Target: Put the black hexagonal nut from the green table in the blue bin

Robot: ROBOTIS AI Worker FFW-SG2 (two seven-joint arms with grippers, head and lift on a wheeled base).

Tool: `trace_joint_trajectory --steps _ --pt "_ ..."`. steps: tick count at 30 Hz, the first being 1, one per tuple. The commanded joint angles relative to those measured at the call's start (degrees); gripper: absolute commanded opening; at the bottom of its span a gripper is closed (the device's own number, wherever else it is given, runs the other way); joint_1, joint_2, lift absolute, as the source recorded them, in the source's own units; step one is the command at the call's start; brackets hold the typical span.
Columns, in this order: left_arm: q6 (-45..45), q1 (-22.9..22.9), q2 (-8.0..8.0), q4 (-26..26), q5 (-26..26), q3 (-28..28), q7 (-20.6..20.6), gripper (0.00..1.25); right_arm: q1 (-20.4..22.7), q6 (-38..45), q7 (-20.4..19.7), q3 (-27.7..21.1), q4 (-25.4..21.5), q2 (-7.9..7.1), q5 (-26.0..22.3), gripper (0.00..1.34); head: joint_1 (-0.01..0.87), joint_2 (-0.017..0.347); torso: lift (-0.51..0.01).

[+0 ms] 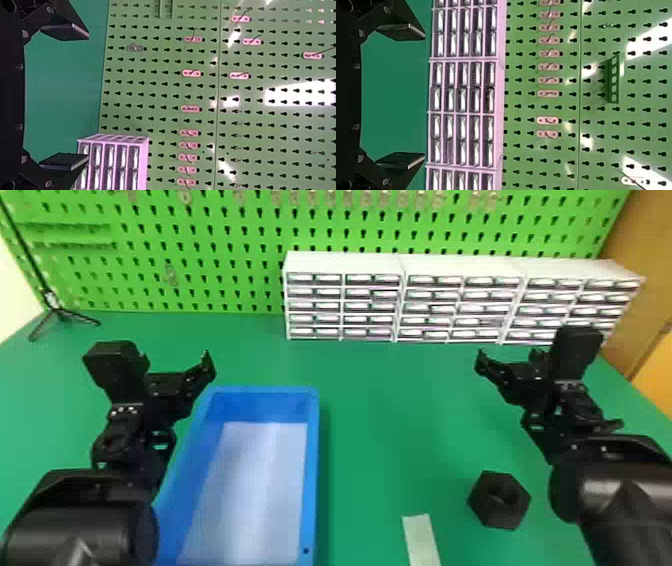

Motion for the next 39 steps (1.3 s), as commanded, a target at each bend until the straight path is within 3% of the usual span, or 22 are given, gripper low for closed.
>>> trace_joint_trajectory --steps 1,12,20,30,39 --pt "0.0 0.0 0.00 0.0 0.0 0.0 0.0 1.05 0.0 1.1 0.0 -0.1 -0.5 -0.16 0.2 1.12 0.686 0.028 -0.096" --pt "0.0 -0.2 0.00 0.0 0.0 -0.1 0.0 1.05 1.7 5.3 1.9 -2.4 -4.1 0.20 2.0 1.12 0.686 0.028 -0.096" --pt "0.0 -0.3 0.00 0.0 0.0 -0.1 0.0 1.05 4.8 15.4 7.4 -7.0 -11.2 0.28 5.2 1.12 0.686 0.028 -0.096" --pt "0.0 -0.4 0.09 0.0 0.0 -0.1 0.0 1.05 6.3 28.3 15.2 -9.1 -16.7 -3.06 6.3 1.12 0.686 0.028 -0.096" --pt "0.0 -0.3 0.09 0.0 -0.1 -0.1 0.0 1.05 7.7 39.5 26.1 -10.0 -22.8 -7.01 13.0 1.12 0.686 0.028 -0.096"
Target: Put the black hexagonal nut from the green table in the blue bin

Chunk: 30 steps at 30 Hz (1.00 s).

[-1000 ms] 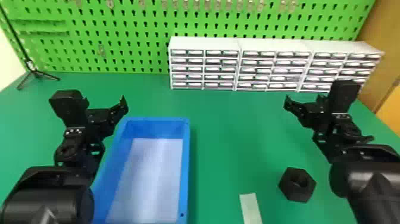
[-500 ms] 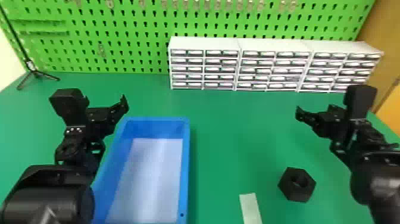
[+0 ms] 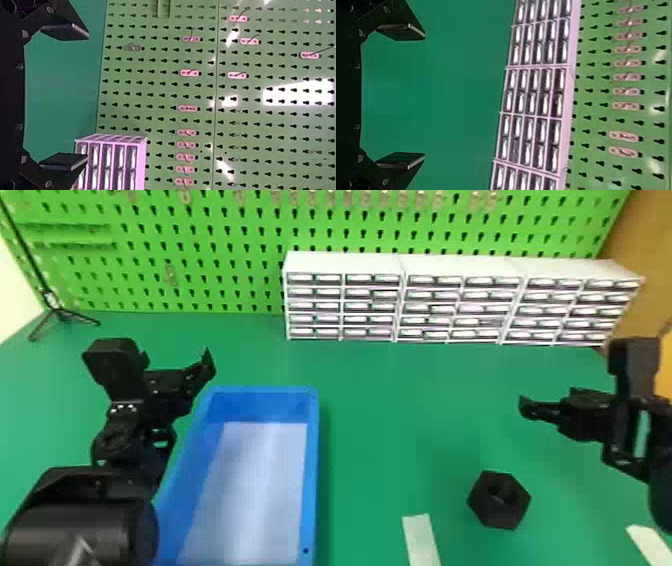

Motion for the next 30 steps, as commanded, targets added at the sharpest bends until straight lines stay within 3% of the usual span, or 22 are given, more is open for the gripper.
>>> trace_joint_trajectory --steps 1,9,15,20,30 --pt "0.0 0.2 0.00 0.0 -0.1 0.1 0.0 1.05 0.8 6.1 4.0 -0.3 -3.3 -2.40 3.6 1.12 0.686 0.028 -0.096" --pt "0.0 0.4 0.09 0.0 -0.3 0.2 0.0 1.05 1.1 12.4 15.4 2.4 -6.2 -6.71 10.9 1.12 0.686 0.028 -0.096" --pt "0.0 0.4 0.35 0.0 -0.4 0.2 0.0 1.05 0.7 15.5 23.5 7.8 -7.3 -10.49 16.4 1.12 0.686 0.028 -0.096" --pt "0.0 0.4 0.79 0.0 -0.4 0.0 0.0 1.05 -0.3 16.2 32.0 12.5 -7.3 -13.83 23.8 1.12 0.686 0.028 -0.096" --pt "0.0 0.5 0.97 0.0 -0.4 -0.2 0.0 1.05 0.6 15.1 39.6 14.1 -6.8 -18.22 28.9 1.12 0.686 0.028 -0.096"
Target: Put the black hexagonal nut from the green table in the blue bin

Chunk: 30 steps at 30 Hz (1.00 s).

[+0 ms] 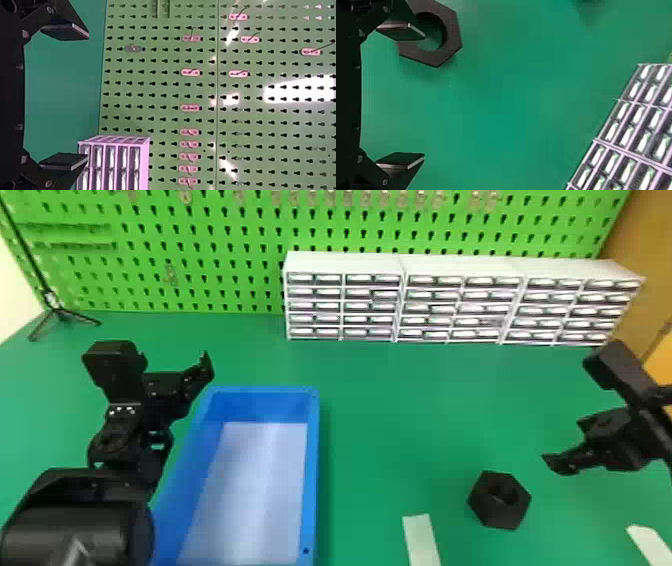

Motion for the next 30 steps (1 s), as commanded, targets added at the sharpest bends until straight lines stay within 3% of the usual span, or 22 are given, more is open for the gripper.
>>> trace_joint_trajectory --steps 1,10,30 --pt "0.0 0.2 0.02 0.0 -0.1 0.0 0.0 1.05 0.8 -0.7 1.9 0.4 0.5 -2.05 1.9 1.12 0.686 0.028 -0.096" --pt "0.0 0.1 0.02 0.0 -0.4 0.0 0.0 1.05 1.0 -2.4 4.5 3.1 1.8 -4.95 1.9 1.12 0.686 0.028 -0.096" --pt "0.0 0.2 0.02 0.0 -0.6 0.0 0.0 1.05 -0.3 -4.3 9.9 7.6 3.6 -7.68 1.2 1.12 0.686 0.028 -0.096"
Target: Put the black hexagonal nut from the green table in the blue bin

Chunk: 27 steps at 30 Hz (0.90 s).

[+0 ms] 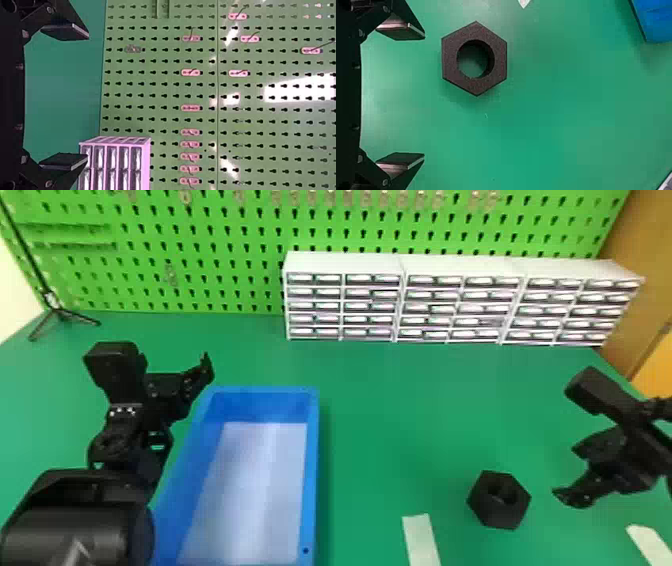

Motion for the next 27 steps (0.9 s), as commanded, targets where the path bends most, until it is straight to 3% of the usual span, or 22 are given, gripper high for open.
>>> trace_joint_trajectory --steps 1,27 --pt "0.0 0.1 -0.02 0.0 0.0 0.1 0.0 1.05 -0.1 0.0 0.6 0.9 0.3 -0.37 -0.1 1.12 0.686 0.028 -0.096" --pt "0.0 0.3 0.07 0.0 0.0 0.2 0.0 1.05 -0.4 0.0 1.6 1.7 1.0 -0.28 -0.2 1.12 0.686 0.028 -0.096"
